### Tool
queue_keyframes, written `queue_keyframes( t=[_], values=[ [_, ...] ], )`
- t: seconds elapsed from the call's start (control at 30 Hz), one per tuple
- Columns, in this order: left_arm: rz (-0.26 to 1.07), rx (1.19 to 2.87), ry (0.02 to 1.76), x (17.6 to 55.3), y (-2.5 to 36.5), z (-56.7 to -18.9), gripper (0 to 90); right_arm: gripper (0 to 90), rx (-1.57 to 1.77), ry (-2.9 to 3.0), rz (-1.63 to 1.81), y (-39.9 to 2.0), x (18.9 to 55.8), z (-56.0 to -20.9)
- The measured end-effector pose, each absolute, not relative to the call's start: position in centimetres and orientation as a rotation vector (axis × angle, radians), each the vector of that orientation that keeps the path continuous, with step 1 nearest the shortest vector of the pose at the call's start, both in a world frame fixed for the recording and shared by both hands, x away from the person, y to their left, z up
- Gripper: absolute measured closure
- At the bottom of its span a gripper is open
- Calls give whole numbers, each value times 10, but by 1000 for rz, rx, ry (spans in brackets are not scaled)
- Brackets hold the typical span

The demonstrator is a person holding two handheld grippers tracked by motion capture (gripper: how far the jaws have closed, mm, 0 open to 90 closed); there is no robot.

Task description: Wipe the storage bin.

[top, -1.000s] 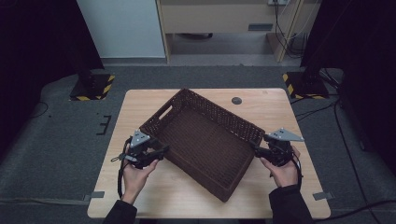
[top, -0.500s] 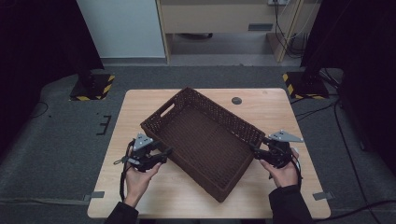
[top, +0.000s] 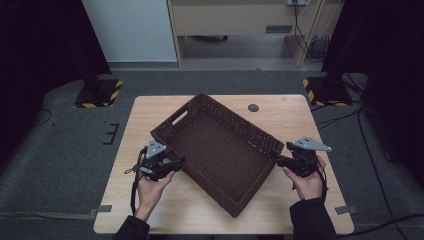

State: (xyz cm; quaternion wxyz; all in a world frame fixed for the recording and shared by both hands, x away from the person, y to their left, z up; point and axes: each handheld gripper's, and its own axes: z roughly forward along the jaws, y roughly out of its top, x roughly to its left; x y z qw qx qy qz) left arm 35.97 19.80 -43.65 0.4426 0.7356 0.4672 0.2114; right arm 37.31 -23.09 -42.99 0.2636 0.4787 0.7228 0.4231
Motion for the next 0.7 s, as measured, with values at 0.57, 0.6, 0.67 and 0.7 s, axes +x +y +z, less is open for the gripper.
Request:
queue_keyframes(
  t=[0.57,0.6,0.67,0.7],
  values=[
    [496,1803,1176,356,199,-434,430,463,1345,2028,1202,-231,383,-445],
    [493,1803,1175,355,198,-434,429,461,1344,2041,1197,-231,381,-445],
    [488,1806,1173,354,197,-434,428,456,1343,2057,1193,-229,377,-444],
    [491,1813,1172,354,196,-435,428,454,1339,2061,1191,-228,376,-444]
  ],
)
